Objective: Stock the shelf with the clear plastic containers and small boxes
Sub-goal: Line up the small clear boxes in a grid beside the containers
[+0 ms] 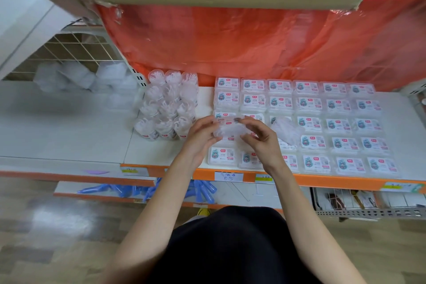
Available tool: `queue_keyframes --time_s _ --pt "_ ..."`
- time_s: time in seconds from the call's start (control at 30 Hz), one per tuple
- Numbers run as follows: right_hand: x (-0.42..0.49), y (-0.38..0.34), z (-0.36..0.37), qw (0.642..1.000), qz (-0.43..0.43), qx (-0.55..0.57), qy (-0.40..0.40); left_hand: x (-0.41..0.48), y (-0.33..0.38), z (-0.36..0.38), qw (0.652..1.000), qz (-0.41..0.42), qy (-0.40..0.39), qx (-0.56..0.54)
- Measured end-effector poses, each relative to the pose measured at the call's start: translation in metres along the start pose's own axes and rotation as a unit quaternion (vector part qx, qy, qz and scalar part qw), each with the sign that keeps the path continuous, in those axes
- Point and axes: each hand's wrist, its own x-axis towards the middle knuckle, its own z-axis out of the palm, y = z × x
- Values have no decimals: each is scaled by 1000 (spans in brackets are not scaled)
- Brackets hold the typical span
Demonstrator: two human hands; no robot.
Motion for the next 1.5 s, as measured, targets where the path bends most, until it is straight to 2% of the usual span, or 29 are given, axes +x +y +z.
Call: queue_keyframes --time_s 0.1,0.2,0.3,0.37,0.57,0.63,0.73,0.83,0.93,1.03,1.17,1.27,1.37,1.43,1.5 --pt "0 2 2 998 43 31 16 -2 -2 -2 999 41 -21 -5" --pt "3 -3 10 986 122 92 72 0 -4 -6 998 52 -33 3" --pt "8 -6 16 981 158 78 79 2 -4 -9 997 57 -43 25" --pt "9 -4 20 979 176 71 76 1 -4 -9 997 57 -36 38" --pt "11 2 26 950 233 181 105 0 -3 -3 1000 13 -1 -5" --pt "12 4 27 950 235 182 95 0 -5 -3 1000 -8 -4 -3" --pt "13 6 28 960 241 123 73 1 -9 -1 1000 -1 -10 15" --pt "11 6 28 976 207 17 58 3 -6 1 1000 13 5 24" --pt "9 3 17 994 80 -58 44 10 -1 1 998 23 3 65" --pt "12 1 1 981 -32 -193 -15 15 3 3 993 22 -16 113" --pt "18 1 -6 966 -71 -245 -33 20 2 8 986 41 -42 158" --pt "19 8 -8 964 -80 -254 17 22 -2 12 980 95 -9 176" --pt "24 17 -12 957 -69 -262 106 20 -13 13 944 175 37 279" --pt "28 20 -12 948 -59 -277 145 18 -25 9 887 214 56 405" --pt "32 22 -11 946 -40 -281 158 16 -38 5 827 216 47 517"
